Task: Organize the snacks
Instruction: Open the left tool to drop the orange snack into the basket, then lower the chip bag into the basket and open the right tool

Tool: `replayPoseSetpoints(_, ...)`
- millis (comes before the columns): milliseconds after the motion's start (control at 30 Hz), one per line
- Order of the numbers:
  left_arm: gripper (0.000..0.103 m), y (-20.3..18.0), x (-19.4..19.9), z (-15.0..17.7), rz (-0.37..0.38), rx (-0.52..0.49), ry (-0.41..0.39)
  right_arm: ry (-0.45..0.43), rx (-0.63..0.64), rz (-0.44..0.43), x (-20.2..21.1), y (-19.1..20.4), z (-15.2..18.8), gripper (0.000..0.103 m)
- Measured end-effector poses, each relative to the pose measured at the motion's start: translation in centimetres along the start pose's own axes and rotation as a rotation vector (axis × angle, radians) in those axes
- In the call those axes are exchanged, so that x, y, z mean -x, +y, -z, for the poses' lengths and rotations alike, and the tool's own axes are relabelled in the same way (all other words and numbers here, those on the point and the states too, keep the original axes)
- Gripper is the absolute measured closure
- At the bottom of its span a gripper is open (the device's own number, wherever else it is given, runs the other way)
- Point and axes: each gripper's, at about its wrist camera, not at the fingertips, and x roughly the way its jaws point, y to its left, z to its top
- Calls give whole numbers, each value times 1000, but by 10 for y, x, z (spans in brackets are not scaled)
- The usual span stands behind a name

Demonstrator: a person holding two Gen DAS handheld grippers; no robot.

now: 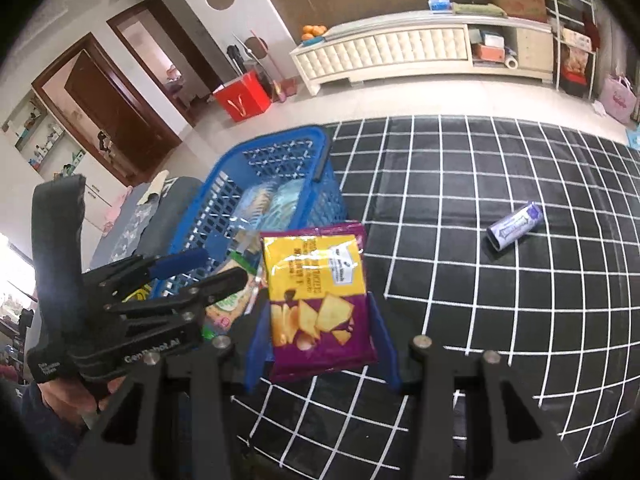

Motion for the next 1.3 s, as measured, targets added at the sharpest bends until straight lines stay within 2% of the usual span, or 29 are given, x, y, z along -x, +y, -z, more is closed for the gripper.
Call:
replayPoseSetpoints(233,47,14,42,9,-51,4,-63,-22,66,-8,13,26,-4,51)
replayPoseSetpoints(333,43,17,56,13,-80,-8,-92,-29,104,-2,14,38,-10,51)
replayPoseSetpoints(533,42,31,72,17,-113,-6,-119,-12,178,-3,4,64,-27,51)
replayPoseSetpoints(800,38,65,64,16,-149,39,-125,53,300,32,-33,94,-44,51)
replayPoseSetpoints(933,38,85,49,17,-175,87,-108,126,345,65,-66,101,-47,51)
replayPoseSetpoints(1067,38,104,36,22,-147,147,-83,189,376,101,-97,102,-45,51)
replayPoseSetpoints(1300,38,113,27,27,-131,161,-72,265,410,187,-135,99,-42,51)
